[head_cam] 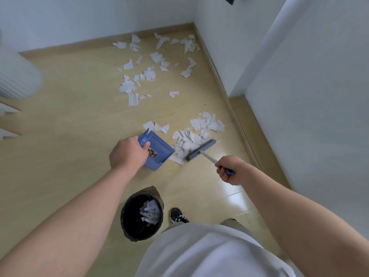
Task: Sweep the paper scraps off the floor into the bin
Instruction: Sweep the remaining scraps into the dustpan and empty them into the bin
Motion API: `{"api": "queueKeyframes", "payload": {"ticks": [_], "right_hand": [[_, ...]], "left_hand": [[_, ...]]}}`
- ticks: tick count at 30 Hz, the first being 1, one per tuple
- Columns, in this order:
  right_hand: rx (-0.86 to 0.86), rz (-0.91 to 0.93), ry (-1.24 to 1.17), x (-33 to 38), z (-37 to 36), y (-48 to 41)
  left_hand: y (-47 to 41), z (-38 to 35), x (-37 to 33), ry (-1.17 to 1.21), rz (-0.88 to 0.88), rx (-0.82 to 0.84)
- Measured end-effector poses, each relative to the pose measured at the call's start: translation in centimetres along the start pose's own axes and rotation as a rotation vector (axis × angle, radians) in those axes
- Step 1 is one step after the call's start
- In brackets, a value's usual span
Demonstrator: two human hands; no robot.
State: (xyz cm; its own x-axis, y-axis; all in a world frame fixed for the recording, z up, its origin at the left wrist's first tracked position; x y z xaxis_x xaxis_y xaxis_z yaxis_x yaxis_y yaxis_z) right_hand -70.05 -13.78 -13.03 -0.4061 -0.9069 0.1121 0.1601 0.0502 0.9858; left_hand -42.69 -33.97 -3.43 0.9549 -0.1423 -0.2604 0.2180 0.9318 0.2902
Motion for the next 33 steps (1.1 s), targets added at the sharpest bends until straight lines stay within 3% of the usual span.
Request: {"api": "queueKeyframes", "payload": {"ticks": [13, 18, 22, 26, 33], "right_hand": [[-0.295, 0.157, 0.384, 7.1, 6.0, 2.9], [-0.421, 0.184, 0.752, 13.4, 8.4, 0.3], [-0.473, 0.196, 1.138, 18.2, 9.5, -1.7], [-0.498, 0.227, 1.344, 22.2, 11.7, -2.7], [-0.504, 0.215, 1.467, 25.5, 15.9, -4.5]], "left_hand": [[1.3, -3.7, -2.2, 0.045, 0.083, 0.165], [1.5, -6.4, -4.0, 0.09, 0.146, 0.185], [0.8, -8.1, -6.1, 0.111, 0.223, 0.188], [0.6, -9.8, -7.9, 0.145, 0.33, 0.232], [1.4, -12.1, -10.5, 0.245, 0.486, 0.221]]}}
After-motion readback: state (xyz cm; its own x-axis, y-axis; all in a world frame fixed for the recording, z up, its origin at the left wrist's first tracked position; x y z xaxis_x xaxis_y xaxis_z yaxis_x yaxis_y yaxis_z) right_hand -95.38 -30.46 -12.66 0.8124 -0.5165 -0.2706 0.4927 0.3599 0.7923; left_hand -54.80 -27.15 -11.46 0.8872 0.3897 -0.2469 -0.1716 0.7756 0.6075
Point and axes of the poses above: each hand's wrist, its own y-axis away from the middle knuckle, its own z-axis out of the back of the hand, x = y × z, the point moved 8 cm from there along -y, towards the middle knuckle, and after that the axes turned 7 degrees about -z, right-handed, at the moved point
